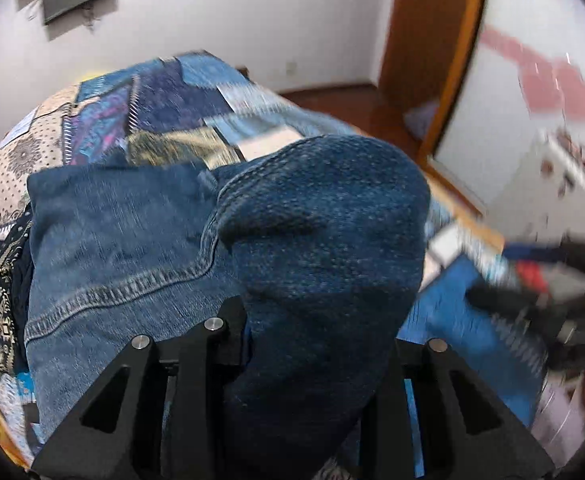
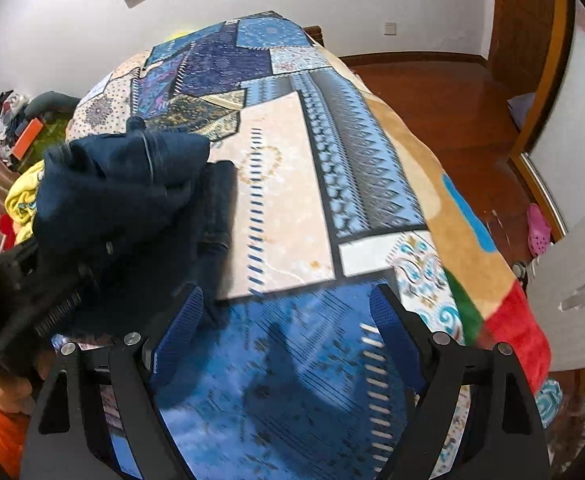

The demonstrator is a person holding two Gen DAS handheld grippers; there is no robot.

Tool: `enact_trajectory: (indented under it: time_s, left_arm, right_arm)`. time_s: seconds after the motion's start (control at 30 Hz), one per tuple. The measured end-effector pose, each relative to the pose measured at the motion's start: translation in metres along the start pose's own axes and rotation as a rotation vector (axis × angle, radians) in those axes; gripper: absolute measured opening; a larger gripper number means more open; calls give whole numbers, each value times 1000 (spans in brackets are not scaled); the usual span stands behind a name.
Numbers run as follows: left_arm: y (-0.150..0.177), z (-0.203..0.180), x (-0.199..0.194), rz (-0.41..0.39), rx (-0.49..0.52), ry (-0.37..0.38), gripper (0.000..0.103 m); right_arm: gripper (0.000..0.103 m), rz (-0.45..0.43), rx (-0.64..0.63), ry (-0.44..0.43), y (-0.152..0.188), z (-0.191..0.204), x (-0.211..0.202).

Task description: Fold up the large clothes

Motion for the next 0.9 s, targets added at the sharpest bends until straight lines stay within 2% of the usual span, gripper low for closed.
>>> enact_trajectory:
  time_s: [0.07, 0.13, 0.2, 0.27, 0.43, 0.5, 0.57, 0.63, 0.77, 0.83, 0.9]
  left_arm:
    - [8, -7, 1, 26, 38, -17, 29]
    - [12, -9, -3, 44, 52, -28, 36]
    - [13, -10, -10, 65, 28, 19, 54]
    - [16, -10, -20, 74, -17, 89, 61]
    - [22, 4, -59, 61, -84, 179, 62]
    - [23, 11, -77, 40, -103, 193, 62]
    - [27, 21, -98, -14, -97, 173, 64]
    - [33, 36, -112, -54, -80, 96, 68]
    - [46, 69, -117, -39, -82, -67, 69]
    - [54, 86, -114, -18, -126, -85, 69]
    - [62, 99, -110, 4, -174, -64, 69]
  right_arm:
    - [83, 6, 1, 4, 3, -2, 0]
    - [83, 5, -5, 11, 6, -3, -4]
    - [83, -4, -15, 17, 7, -3, -9]
    - [83, -21, -26, 22, 5, -2, -15]
    - [83, -72, -54, 13, -2, 6, -32]
    - [83, -90, -67, 4, -5, 12, -36]
    - [83, -106, -72, -14, -8, 22, -38]
    - [83, -116, -79, -47, -11, 34, -36]
    - [83, -115, -95, -108, -15, 60, -26]
    - [83, -101, -110, -125, -16, 74, -18]
    - [83, -89, -129, -142, -16, 84, -12]
Point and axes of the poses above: each gripper's, at about its wrist camera, not at the fingertips, and x roughly the way its jaws point, z to its left, y to its underside, the point moved 3 cm from there along x, roughly the way its jaws point, and after that the axes turned 2 degrees about -x, right-handed, at the moved point
